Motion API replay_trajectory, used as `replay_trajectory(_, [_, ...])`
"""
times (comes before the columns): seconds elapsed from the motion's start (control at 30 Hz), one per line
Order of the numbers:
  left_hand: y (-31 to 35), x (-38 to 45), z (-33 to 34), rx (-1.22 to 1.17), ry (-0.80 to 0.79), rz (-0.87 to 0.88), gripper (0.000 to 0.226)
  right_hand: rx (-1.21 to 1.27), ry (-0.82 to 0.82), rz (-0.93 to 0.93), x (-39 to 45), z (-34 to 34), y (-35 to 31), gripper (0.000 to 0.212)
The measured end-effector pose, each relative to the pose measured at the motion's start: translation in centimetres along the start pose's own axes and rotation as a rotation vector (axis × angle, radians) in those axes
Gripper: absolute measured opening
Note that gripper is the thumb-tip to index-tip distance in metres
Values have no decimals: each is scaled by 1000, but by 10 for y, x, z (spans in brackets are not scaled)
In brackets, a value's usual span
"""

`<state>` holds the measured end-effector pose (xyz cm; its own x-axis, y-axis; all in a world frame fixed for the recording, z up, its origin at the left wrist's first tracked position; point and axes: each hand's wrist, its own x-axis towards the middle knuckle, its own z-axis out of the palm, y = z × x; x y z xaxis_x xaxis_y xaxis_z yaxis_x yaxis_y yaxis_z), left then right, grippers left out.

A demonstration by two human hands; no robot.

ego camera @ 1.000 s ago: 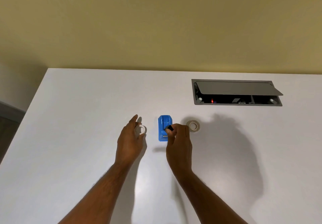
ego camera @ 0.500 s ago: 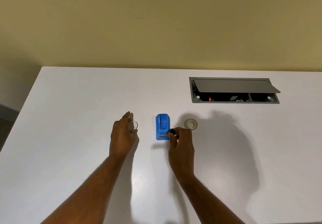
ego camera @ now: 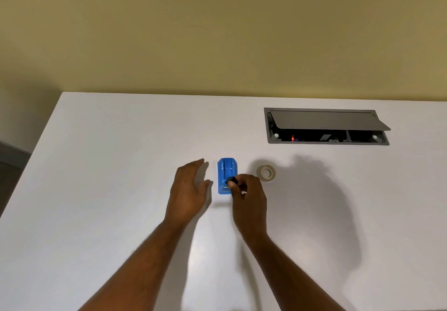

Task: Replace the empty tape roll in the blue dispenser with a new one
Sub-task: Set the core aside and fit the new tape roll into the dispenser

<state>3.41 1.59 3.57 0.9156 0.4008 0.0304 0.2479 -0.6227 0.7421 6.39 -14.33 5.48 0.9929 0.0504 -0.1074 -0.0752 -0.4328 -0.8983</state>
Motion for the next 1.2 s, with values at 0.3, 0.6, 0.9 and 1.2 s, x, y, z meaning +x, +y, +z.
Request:
replay_trajectory(0.3, [27,-11,0,-70,-128,91,49,175,-24,66,2,4,-15,7])
replay_trajectory(0.6, [36,-9,0,-105,-111,96,25,172,-35,82,4,3,-13,5])
replay_trajectory(0.9, [25,-6,-2,-163,-102,86,26,-264,288,146,41,-36,31,29])
replay_trajectory(1.2, [22,-4,-2,-142,-101,101,28,-431,-3,140,68,-53,51,59])
